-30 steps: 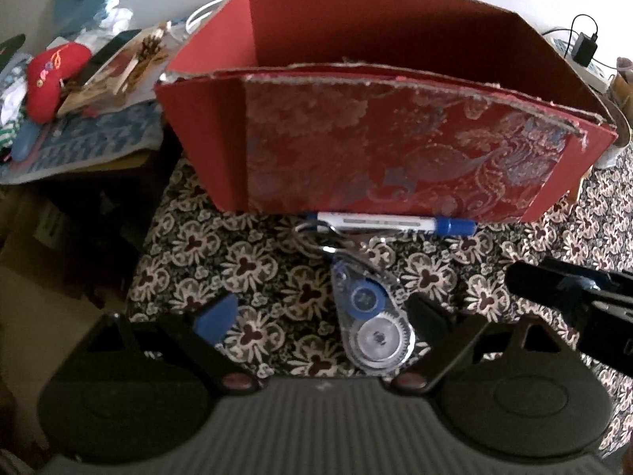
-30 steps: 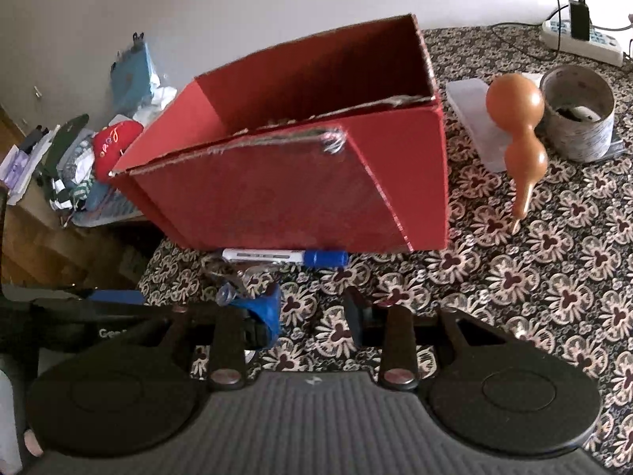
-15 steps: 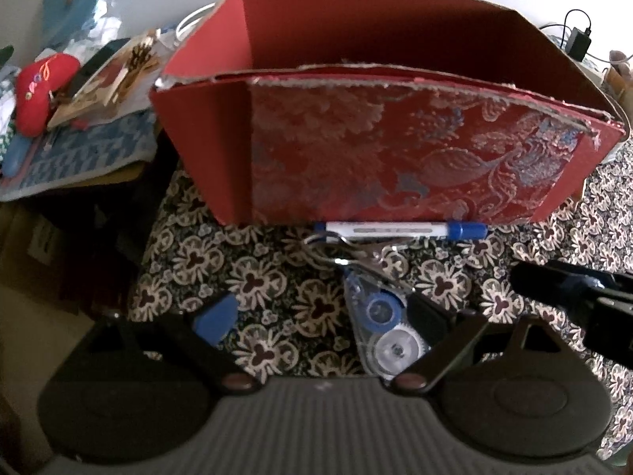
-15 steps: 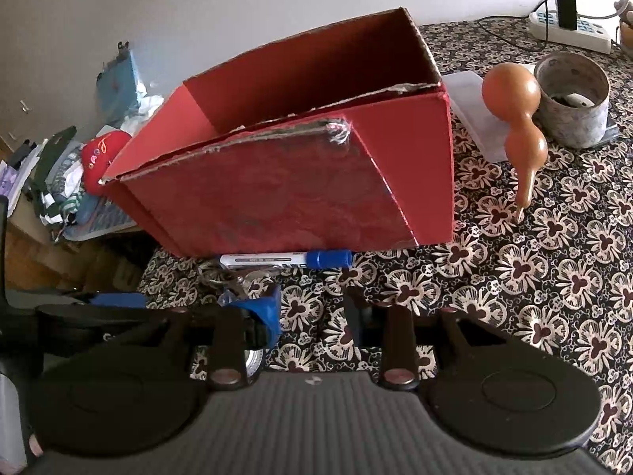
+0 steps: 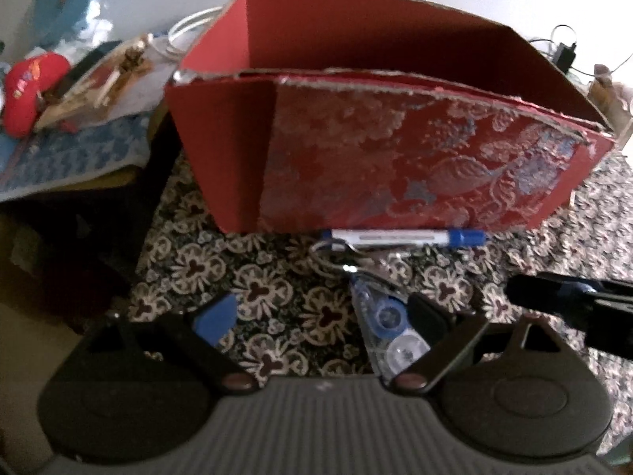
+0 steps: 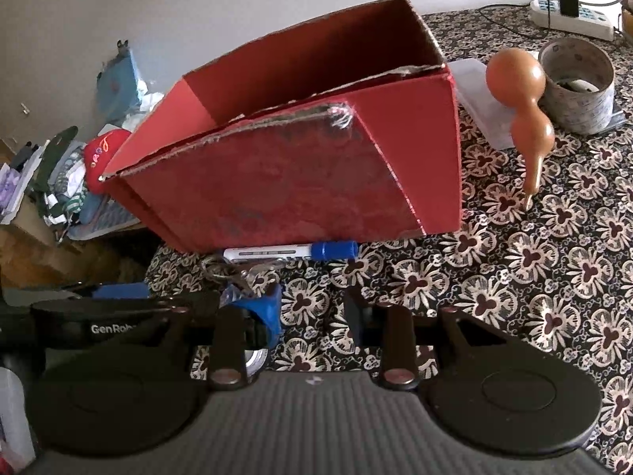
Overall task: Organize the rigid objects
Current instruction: 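Close the right gripper on the blue correction tape dispenser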
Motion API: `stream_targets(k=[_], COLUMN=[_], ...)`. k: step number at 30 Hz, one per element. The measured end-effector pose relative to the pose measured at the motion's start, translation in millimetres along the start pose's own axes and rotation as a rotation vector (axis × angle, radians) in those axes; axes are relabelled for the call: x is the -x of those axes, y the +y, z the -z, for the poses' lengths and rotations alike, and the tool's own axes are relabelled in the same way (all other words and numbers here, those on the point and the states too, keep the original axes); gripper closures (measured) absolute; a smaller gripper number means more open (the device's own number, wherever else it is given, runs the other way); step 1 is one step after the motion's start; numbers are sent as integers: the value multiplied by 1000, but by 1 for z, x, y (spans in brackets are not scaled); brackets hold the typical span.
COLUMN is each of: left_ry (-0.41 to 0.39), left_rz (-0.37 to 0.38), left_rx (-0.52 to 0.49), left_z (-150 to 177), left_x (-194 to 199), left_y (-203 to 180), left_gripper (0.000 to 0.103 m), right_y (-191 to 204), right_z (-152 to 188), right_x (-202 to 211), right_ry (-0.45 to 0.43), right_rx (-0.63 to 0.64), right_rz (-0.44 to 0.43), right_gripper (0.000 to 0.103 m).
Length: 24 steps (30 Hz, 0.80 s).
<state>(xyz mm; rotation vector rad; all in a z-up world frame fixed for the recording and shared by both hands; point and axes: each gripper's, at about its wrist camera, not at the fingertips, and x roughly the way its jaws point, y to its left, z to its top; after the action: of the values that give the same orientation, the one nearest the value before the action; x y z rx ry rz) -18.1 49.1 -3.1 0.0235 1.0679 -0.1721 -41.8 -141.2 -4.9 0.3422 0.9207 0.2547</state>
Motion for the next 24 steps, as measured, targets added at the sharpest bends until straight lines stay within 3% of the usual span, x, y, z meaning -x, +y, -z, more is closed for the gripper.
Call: stream_targets(k=[16,24], left_ry=[35,21], left_rz=[197,237], left_rx=[-36,-72], left_z=[26,27], left_x=[9,4], left_y=[6,-6], left_gripper=[10,11], right_y=[15,12], right_z=[8,6], right_x=[-13,-29], right_ry=[62,111], right_rx=[82,45], right_rz=[-114,-167], right_gripper=[86,86])
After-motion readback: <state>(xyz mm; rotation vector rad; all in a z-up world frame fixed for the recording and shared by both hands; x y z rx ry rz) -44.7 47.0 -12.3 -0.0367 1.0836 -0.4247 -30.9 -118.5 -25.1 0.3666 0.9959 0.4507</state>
